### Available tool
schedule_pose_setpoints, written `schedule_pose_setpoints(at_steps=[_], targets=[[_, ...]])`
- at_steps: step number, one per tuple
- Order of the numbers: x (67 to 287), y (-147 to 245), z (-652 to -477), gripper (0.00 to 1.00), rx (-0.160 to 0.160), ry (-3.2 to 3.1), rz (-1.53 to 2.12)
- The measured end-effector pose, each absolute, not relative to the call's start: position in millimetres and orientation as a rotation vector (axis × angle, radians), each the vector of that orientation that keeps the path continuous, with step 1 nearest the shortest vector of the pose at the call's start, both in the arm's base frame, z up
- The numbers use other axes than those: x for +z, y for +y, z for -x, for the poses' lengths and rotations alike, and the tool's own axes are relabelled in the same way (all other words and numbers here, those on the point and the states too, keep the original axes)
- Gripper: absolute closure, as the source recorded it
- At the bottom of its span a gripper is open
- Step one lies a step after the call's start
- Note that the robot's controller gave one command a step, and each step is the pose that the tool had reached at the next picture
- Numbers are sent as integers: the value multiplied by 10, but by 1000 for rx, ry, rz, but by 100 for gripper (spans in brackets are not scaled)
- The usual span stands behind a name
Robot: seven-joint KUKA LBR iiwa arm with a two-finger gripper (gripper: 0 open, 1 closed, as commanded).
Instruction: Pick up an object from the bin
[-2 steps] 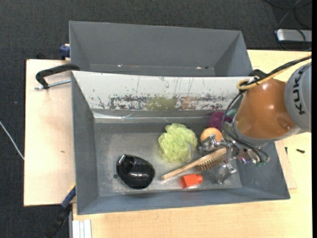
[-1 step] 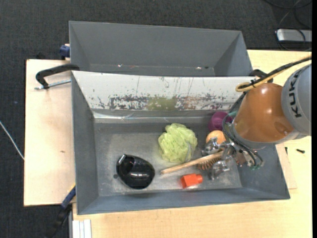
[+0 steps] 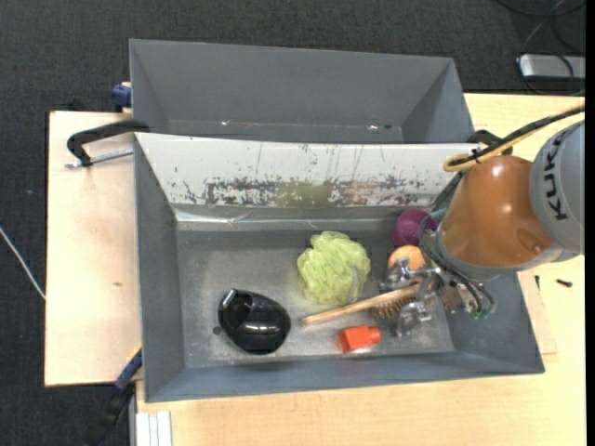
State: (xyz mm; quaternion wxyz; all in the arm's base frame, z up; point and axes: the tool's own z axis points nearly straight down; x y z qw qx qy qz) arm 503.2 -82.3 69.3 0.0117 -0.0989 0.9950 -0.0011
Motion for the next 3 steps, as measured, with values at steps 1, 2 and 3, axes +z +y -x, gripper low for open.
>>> schedule_pose_setpoints(at_steps=[1, 2, 3], targets=[[748, -820, -5004, 100, 1, 3117, 293], [934, -817, -4994, 100, 3, 3127, 303], [1054, -820, -5029, 100, -2, 3117, 304]])
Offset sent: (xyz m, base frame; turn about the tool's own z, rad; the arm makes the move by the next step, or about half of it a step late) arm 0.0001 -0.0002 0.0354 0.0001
